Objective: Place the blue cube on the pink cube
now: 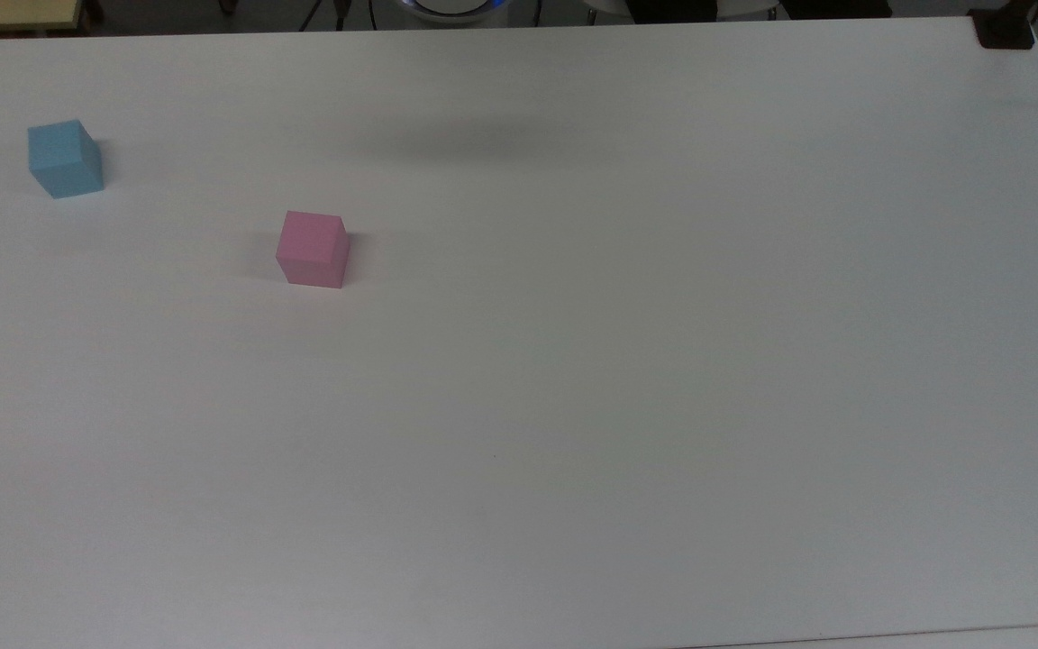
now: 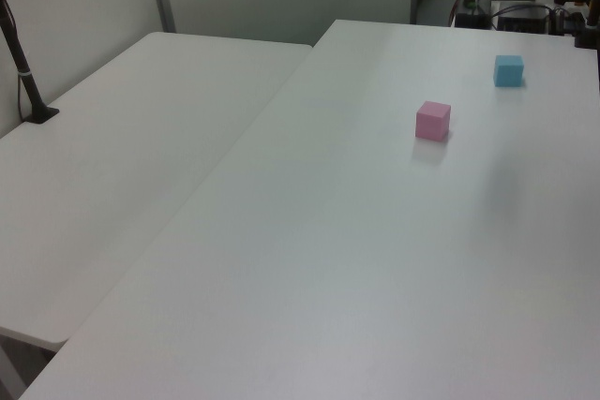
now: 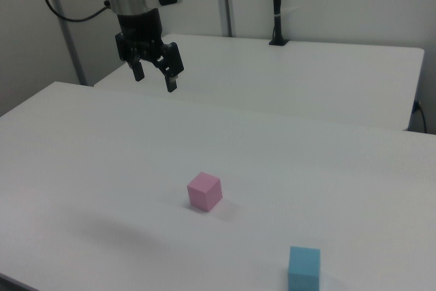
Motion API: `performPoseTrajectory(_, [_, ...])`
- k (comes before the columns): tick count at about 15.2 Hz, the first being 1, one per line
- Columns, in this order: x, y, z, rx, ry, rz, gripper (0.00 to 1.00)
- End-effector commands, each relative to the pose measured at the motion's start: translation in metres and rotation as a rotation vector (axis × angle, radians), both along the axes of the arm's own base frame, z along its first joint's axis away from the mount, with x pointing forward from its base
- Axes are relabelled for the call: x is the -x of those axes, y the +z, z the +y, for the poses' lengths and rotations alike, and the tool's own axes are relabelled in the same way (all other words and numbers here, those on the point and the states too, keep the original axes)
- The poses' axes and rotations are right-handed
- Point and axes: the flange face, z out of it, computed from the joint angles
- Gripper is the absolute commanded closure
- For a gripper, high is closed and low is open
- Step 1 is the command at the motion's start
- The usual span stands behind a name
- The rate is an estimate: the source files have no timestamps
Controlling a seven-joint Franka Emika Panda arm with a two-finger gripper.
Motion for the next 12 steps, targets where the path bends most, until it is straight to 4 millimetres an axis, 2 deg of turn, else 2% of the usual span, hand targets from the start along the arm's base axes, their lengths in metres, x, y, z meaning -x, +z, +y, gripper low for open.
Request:
performPoseTrajectory(1, [-0.007,-0.007,0.004,0.032,0.008,-0.01,0.0])
performPoseTrajectory(5, [-0.007,-0.008,0.008,0.03,0.01,-0.002,0.0])
performPoseTrajectory(9, [-0.015,-0.021,0.01,0.03,0.025,0.013,0.0])
performPoseTrajectory(12, [-0.015,-0.023,0.012,0.029,0.029,0.023,0.0])
